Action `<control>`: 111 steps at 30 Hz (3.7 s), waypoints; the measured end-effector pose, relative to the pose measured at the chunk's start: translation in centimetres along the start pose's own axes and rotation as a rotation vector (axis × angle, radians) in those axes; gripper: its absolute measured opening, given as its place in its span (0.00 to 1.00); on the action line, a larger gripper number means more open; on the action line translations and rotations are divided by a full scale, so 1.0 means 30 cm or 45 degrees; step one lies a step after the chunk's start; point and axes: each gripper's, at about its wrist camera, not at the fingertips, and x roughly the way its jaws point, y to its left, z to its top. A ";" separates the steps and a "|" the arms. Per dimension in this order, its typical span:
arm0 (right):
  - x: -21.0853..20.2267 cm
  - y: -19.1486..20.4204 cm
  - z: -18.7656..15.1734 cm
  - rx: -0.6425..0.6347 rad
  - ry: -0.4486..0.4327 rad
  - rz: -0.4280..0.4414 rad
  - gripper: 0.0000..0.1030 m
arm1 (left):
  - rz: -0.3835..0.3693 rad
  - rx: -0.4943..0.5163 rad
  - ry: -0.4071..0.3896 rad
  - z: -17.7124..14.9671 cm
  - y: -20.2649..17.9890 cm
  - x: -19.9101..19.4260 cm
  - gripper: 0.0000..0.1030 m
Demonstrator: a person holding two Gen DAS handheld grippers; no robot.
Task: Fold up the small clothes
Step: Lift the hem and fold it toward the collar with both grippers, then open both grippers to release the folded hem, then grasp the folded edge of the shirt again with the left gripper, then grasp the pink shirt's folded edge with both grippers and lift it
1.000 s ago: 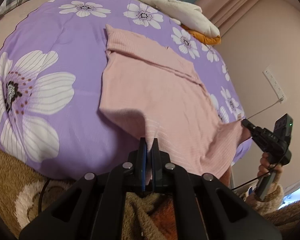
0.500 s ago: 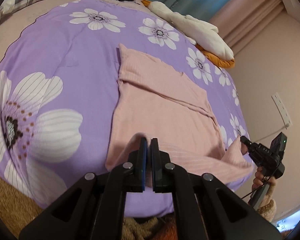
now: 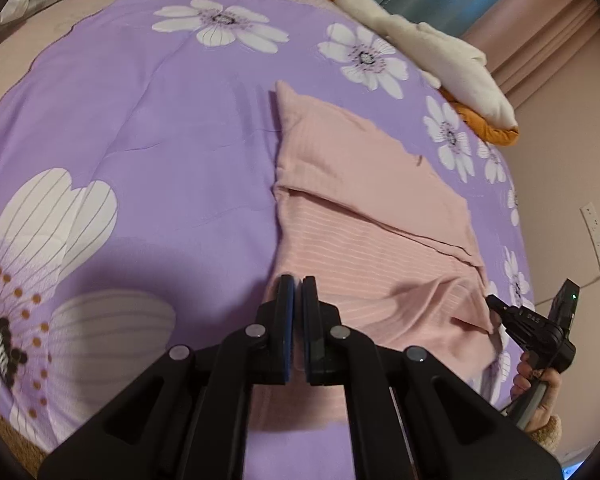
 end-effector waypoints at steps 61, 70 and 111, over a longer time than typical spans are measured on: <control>0.018 0.043 0.004 -0.293 0.105 -0.084 0.40 | 0.138 0.246 0.035 0.003 -0.064 0.123 0.11; 0.082 0.053 0.040 -0.356 0.188 0.011 0.40 | 0.099 0.226 -0.032 0.005 -0.073 0.080 0.06; -0.225 0.189 0.172 -0.332 -0.290 0.179 0.07 | -0.024 0.213 -0.271 0.190 -0.180 -0.108 0.05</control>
